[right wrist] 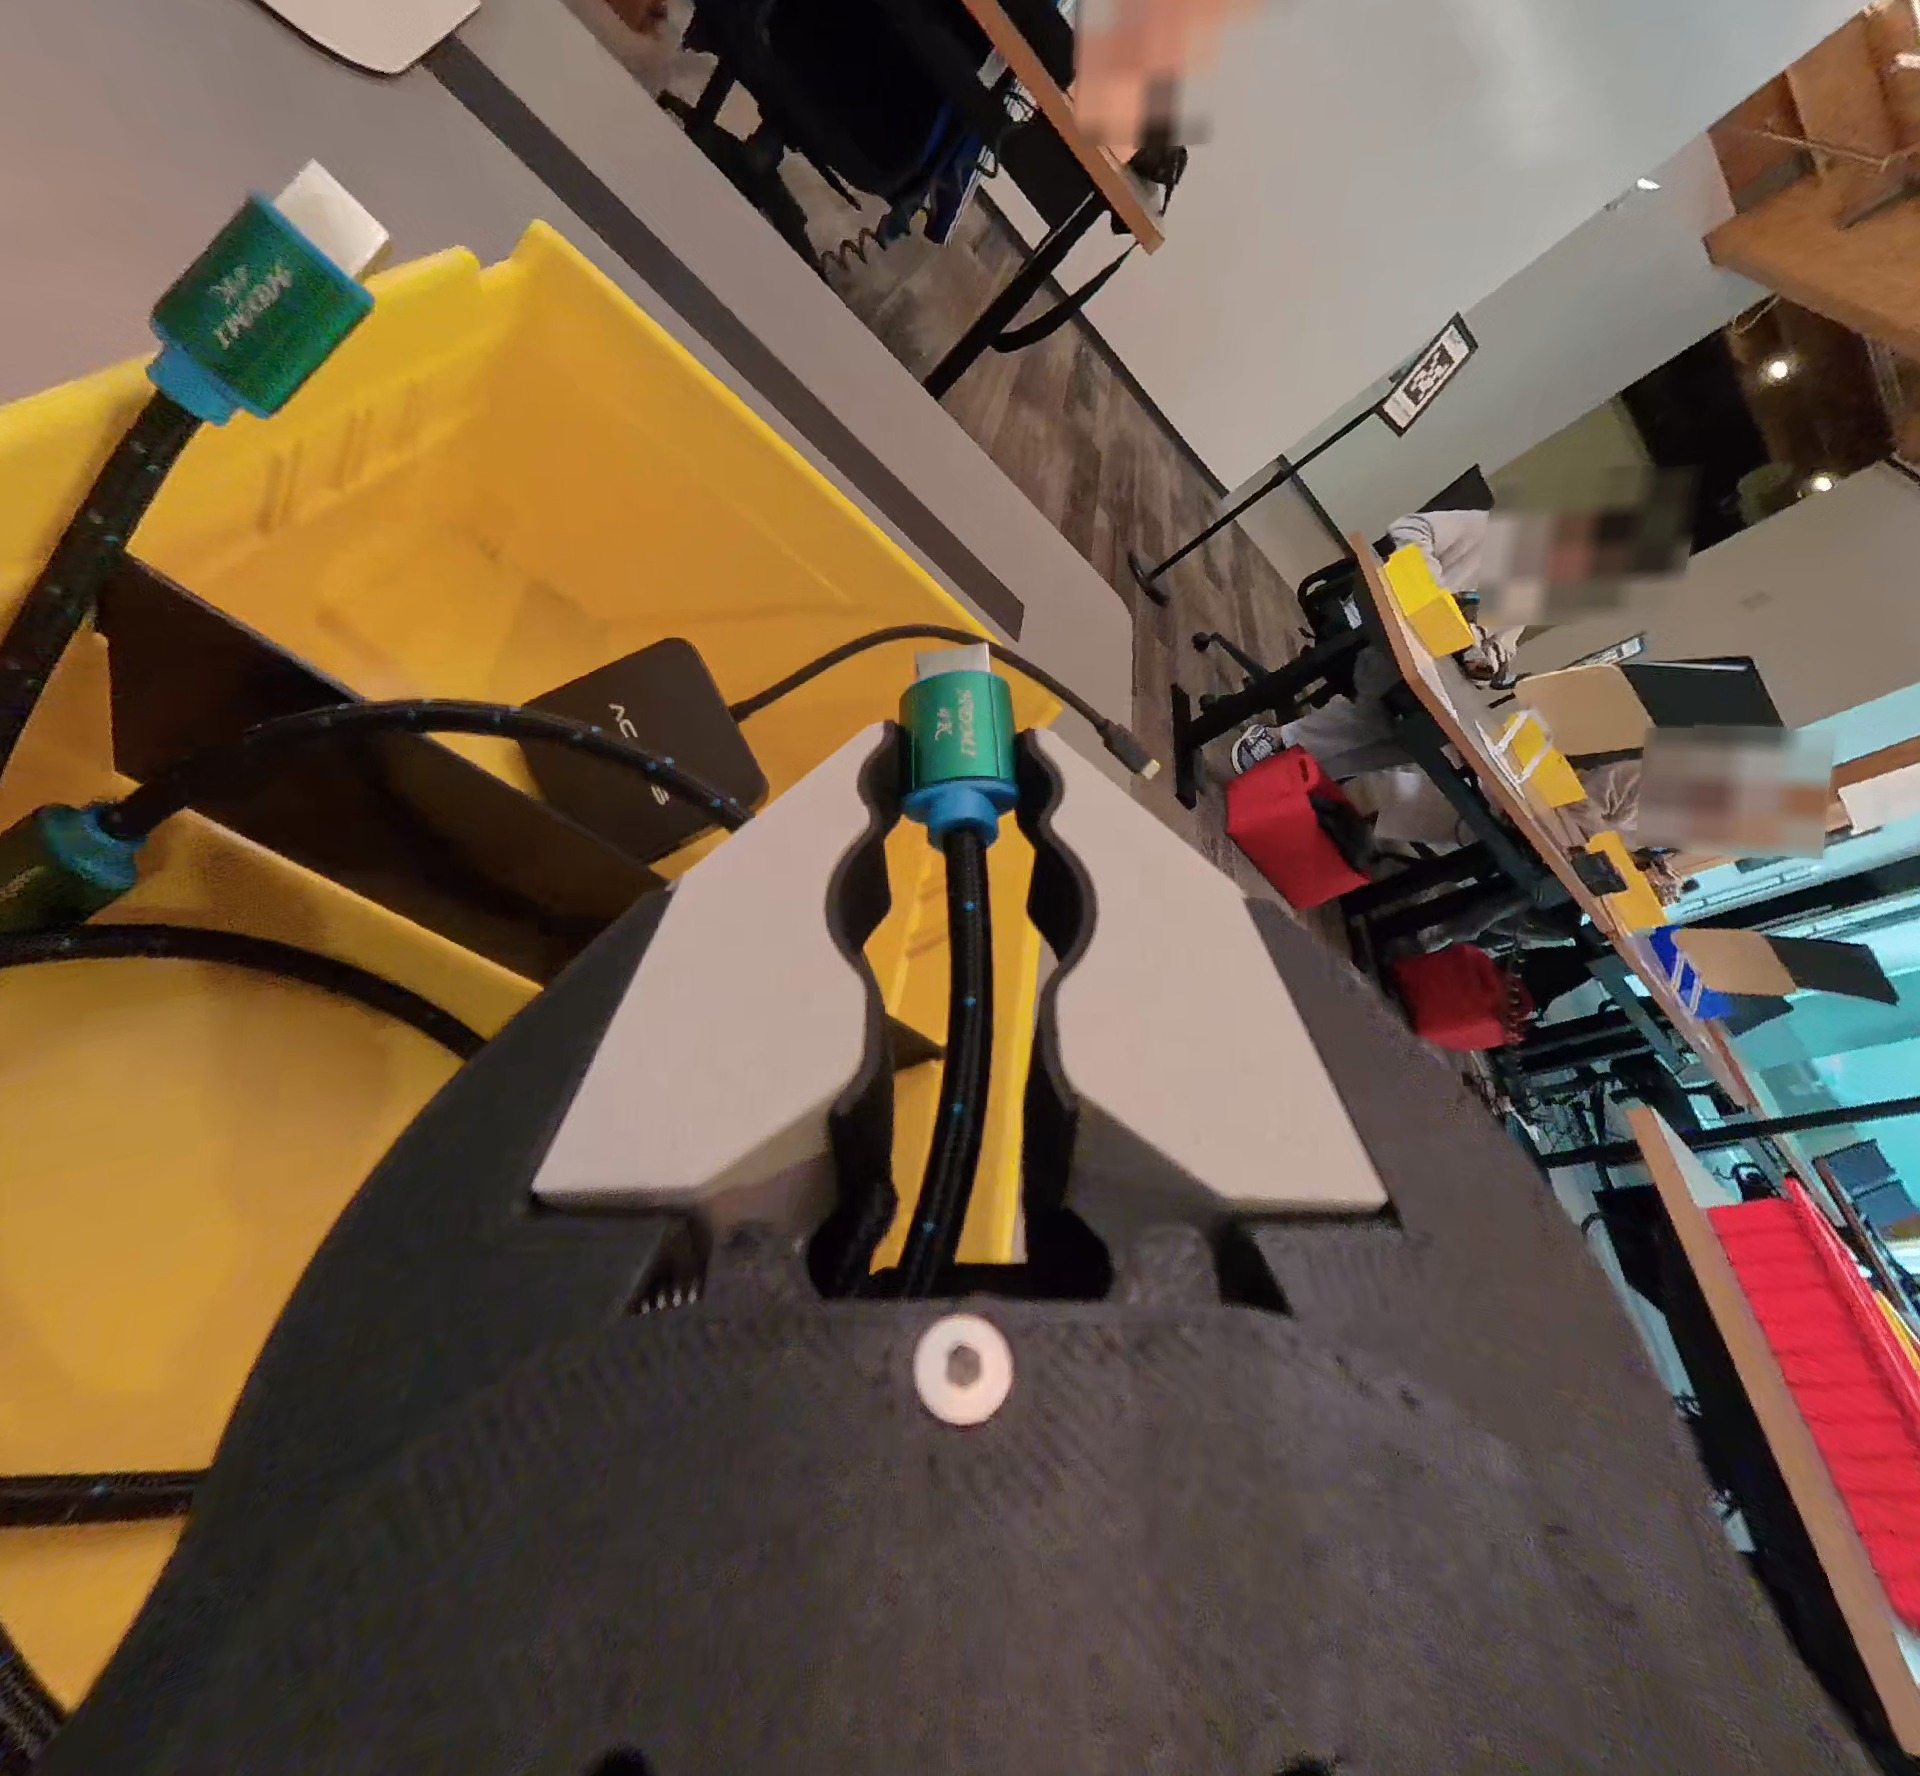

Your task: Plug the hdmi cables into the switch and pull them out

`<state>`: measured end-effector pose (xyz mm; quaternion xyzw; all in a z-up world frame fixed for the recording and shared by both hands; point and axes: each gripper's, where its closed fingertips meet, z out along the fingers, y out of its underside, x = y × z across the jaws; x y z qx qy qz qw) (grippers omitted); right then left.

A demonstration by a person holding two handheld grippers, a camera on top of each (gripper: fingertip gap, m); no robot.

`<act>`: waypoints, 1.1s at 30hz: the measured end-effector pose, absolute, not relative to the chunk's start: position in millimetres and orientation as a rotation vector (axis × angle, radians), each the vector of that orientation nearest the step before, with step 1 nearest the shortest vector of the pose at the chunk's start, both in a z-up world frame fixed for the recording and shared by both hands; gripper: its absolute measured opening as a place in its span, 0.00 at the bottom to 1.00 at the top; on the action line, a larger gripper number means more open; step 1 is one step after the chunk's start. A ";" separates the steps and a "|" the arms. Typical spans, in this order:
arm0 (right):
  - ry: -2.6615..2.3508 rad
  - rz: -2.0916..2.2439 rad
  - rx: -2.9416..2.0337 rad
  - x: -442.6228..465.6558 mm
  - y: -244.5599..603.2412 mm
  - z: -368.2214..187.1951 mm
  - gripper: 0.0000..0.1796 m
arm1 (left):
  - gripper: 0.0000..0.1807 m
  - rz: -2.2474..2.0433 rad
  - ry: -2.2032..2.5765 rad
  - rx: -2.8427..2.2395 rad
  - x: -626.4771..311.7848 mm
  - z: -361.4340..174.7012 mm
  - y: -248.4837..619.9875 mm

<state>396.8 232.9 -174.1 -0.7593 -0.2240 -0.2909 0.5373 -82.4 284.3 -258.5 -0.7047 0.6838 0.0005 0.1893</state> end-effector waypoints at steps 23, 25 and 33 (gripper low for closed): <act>-0.656 -0.680 -2.096 409.8 238.4 -217.0 0.20 | 0.84 -0.040 1.945 -1.972 -77.2 -270.0 274.1; -0.638 -0.667 -2.082 412.9 234.2 -203.1 0.24 | 0.84 -0.049 1.936 -1.971 -76.0 -270.1 273.5; -0.681 -0.293 -1.908 317.4 212.0 -128.5 0.24 | 0.84 -0.078 1.870 -1.904 -60.4 -259.1 274.2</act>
